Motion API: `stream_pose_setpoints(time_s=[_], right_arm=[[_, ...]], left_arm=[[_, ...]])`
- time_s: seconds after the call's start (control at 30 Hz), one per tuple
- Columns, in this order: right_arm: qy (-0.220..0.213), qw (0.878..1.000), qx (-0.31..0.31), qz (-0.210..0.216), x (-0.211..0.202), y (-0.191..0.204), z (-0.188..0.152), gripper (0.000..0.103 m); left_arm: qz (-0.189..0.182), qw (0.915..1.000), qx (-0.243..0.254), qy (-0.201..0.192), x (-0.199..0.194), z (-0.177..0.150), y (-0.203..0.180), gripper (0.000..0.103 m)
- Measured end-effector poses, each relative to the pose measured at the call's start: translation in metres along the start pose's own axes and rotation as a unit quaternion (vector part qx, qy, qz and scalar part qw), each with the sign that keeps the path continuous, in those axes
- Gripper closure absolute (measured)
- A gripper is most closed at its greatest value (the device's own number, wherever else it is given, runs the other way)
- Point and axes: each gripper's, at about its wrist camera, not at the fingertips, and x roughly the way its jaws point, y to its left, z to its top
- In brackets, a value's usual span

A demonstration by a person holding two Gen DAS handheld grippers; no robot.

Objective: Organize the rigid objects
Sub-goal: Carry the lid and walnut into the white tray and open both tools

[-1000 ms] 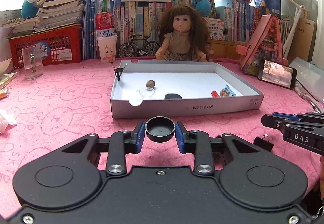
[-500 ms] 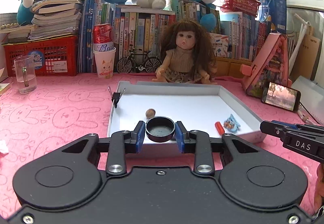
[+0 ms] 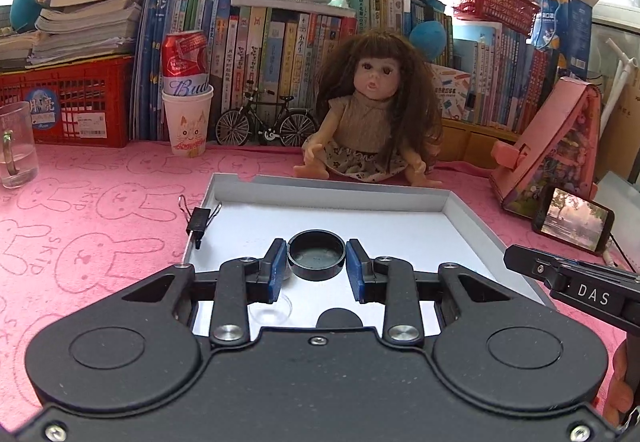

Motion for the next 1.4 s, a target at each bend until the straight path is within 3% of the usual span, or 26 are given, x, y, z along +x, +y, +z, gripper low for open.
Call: stream_pose_setpoints(time_s=[0.53, 1.2, 1.3, 1.37, 1.4], right_arm=[[0.033, 0.999, -0.016, 0.001, 0.045, 0.016, -0.004, 0.076], [0.068, 0.998, -0.006, -0.013, 0.059, 0.013, -0.009, 0.075], [0.057, 0.998, -0.013, -0.015, 0.054, 0.014, -0.008, 0.071], [0.053, 0.998, -0.016, -0.015, 0.051, 0.016, -0.006, 0.055], [0.052, 0.998, -0.018, -0.015, 0.049, 0.016, -0.005, 0.054]], left_arm=[[0.026, 0.9982, 0.038, 0.038, 0.048, -0.016, -0.015, 0.073], [0.032, 0.9967, 0.043, 0.061, 0.058, -0.022, -0.016, 0.072], [0.034, 0.9969, 0.048, 0.052, 0.053, -0.022, -0.018, 0.070], [0.033, 0.9972, 0.053, 0.041, 0.047, -0.020, -0.021, 0.060], [0.033, 0.9973, 0.055, 0.037, 0.044, -0.020, -0.021, 0.059]])
